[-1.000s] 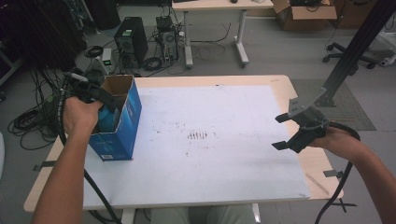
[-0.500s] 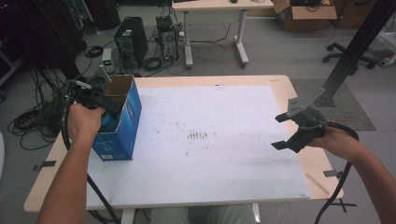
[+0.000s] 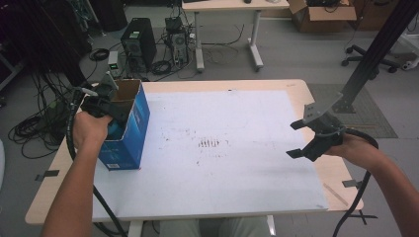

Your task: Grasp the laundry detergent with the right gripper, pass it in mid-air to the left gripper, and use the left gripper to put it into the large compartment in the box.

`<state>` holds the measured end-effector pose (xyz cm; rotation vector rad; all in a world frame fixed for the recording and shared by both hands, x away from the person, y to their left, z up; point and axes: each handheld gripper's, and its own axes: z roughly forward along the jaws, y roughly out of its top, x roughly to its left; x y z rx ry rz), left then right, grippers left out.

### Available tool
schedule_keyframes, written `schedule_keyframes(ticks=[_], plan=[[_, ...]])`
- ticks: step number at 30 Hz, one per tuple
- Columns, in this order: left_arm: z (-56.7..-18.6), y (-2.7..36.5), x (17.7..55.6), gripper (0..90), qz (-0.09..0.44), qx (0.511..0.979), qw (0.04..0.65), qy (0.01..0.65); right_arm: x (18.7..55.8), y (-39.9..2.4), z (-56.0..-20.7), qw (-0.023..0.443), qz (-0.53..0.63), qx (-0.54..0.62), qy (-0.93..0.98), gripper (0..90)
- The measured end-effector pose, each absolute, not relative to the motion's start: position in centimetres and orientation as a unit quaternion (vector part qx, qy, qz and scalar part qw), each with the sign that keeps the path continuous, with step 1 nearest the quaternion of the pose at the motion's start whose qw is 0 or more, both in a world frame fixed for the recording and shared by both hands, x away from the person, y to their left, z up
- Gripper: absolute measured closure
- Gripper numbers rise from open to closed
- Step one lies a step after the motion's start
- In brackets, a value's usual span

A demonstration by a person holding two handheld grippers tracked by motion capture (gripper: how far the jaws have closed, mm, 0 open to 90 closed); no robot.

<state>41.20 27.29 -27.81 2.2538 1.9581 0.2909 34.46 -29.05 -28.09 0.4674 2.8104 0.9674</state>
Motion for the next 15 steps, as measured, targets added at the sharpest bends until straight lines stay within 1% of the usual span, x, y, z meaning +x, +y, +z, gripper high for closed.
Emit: schedule_keyframes(ticks=[6, 9, 10, 12, 15], plan=[[-27.8, 27.4, 41.3, 37.4, 0.089, 0.748, 0.075, 0.654, 34.3, -29.2, -28.1, 0.067, 0.321, 0.156, 0.932, 4.6], [-27.6, 27.4, 41.3, 30.3, 0.075, 0.748, 0.080, 0.655, 34.2, -29.2, -28.1, 0.066, 0.321, 0.156, 0.932, 4.8], [-27.5, 27.4, 41.3, 30.3, 0.069, 0.751, 0.079, 0.652, 34.2, -29.2, -28.1, 0.066, 0.321, 0.156, 0.932, 4.8], [-27.1, 27.4, 41.2, 29.8, 0.079, 0.749, 0.080, 0.653, 34.1, -29.2, -28.1, 0.066, 0.319, 0.154, 0.933, 4.8], [-25.9, 27.5, 40.8, 25.6, 0.091, 0.751, 0.089, 0.648, 34.0, -29.2, -28.1, 0.067, 0.318, 0.153, 0.933, 4.8]])
